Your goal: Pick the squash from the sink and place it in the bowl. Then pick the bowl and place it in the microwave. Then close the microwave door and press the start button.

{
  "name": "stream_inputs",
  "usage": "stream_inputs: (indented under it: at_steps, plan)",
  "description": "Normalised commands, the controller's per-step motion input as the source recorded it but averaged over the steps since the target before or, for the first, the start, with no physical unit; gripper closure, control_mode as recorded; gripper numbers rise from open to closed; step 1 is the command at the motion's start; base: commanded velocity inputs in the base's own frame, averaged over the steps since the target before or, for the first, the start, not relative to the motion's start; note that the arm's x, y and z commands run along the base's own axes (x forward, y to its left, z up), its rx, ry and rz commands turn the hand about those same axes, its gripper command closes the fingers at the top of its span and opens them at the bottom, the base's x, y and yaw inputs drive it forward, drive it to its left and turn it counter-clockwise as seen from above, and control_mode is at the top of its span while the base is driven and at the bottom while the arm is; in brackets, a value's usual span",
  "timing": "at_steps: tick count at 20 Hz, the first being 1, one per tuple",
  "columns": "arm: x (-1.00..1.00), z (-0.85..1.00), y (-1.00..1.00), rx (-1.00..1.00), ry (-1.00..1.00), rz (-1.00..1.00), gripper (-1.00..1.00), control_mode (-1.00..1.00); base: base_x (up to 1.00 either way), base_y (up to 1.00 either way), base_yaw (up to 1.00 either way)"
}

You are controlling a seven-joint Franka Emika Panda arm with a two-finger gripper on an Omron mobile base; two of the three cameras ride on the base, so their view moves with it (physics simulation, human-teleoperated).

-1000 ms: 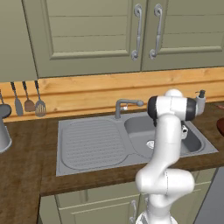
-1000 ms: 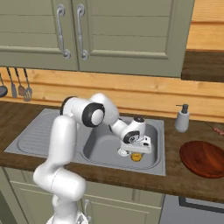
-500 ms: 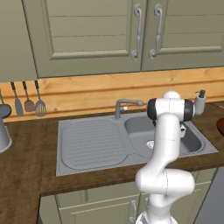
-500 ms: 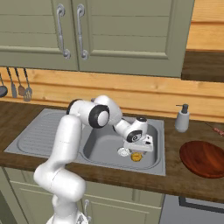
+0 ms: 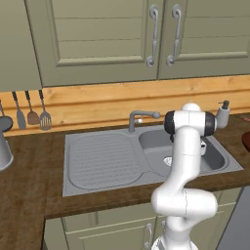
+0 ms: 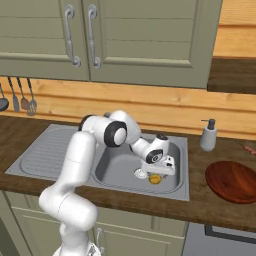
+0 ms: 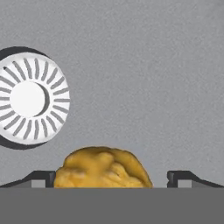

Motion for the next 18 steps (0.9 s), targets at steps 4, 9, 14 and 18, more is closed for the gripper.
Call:
stream_inputs:
  at_steps: [4, 9, 14, 18]
  plan:
    - [-0.04, -0.27, 0.0, 0.0, 0.0, 0.0, -1.0, -1.0, 0.0, 0.0, 0.0]
    - [-0.3, -0.11, 0.0, 0.0, 0.0, -0.01, -1.0, -1.0, 0.0, 0.0, 0.0]
    - [-0.12, -0.25, 0.0, 0.0, 0.01, -0.02, -1.0, -1.0, 0.0, 0.0, 0.0]
    - [0.0, -0.46, 0.14, 0.0, 0.0, 0.0, 1.0, -1.0, 0.0, 0.0, 0.0]
